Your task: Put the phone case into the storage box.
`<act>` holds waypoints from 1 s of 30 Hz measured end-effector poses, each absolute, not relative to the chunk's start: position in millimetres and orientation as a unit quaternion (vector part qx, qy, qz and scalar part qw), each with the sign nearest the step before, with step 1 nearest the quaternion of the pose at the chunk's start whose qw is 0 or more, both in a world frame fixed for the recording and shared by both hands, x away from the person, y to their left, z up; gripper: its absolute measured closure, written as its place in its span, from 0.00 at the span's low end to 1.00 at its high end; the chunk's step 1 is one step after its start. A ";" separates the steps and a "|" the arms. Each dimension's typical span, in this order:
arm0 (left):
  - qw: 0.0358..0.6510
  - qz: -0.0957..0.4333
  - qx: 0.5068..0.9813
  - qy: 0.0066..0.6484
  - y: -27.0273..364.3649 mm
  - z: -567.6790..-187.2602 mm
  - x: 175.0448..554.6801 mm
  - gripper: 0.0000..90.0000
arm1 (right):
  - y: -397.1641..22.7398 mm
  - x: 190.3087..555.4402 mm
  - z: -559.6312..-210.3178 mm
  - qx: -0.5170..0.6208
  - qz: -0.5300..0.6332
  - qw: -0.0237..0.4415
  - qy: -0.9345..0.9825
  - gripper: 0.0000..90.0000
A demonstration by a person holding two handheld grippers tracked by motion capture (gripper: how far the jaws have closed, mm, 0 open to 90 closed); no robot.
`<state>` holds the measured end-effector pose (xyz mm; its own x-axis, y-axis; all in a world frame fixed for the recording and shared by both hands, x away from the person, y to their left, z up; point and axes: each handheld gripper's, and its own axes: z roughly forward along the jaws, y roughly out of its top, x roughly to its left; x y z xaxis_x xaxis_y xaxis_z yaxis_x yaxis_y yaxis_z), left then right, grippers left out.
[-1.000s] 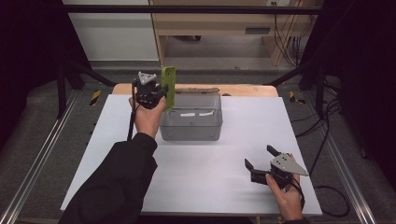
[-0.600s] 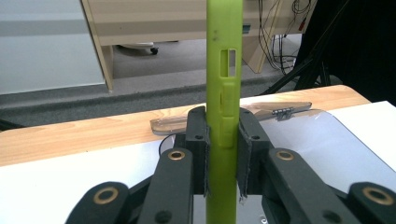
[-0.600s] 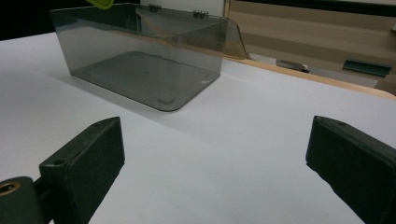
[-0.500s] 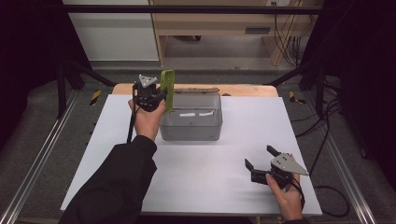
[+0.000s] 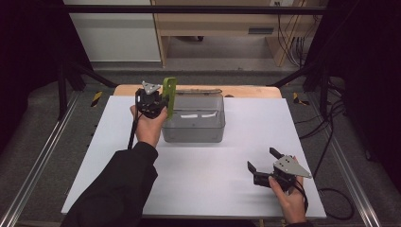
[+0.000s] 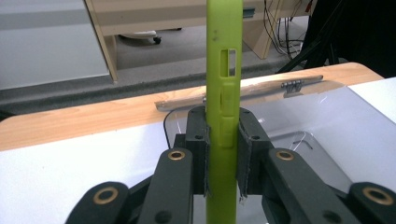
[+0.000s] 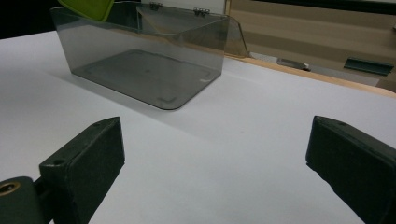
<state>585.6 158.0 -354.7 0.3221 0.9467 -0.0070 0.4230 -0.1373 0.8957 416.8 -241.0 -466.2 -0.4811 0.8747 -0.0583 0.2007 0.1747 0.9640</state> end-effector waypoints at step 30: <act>0.414 0.291 0.700 0.503 158.5 -376.1 586.1 0.86 | -241.0 417.4 -467.3 0.390 0.511 0.326 0.694 0.05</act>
<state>586.1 158.5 -376.1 0.3236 0.9461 -0.0088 0.4640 -0.1507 0.8729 417.4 -241.0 -467.3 -0.4833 0.8738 -0.0542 0.2077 0.1746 0.9625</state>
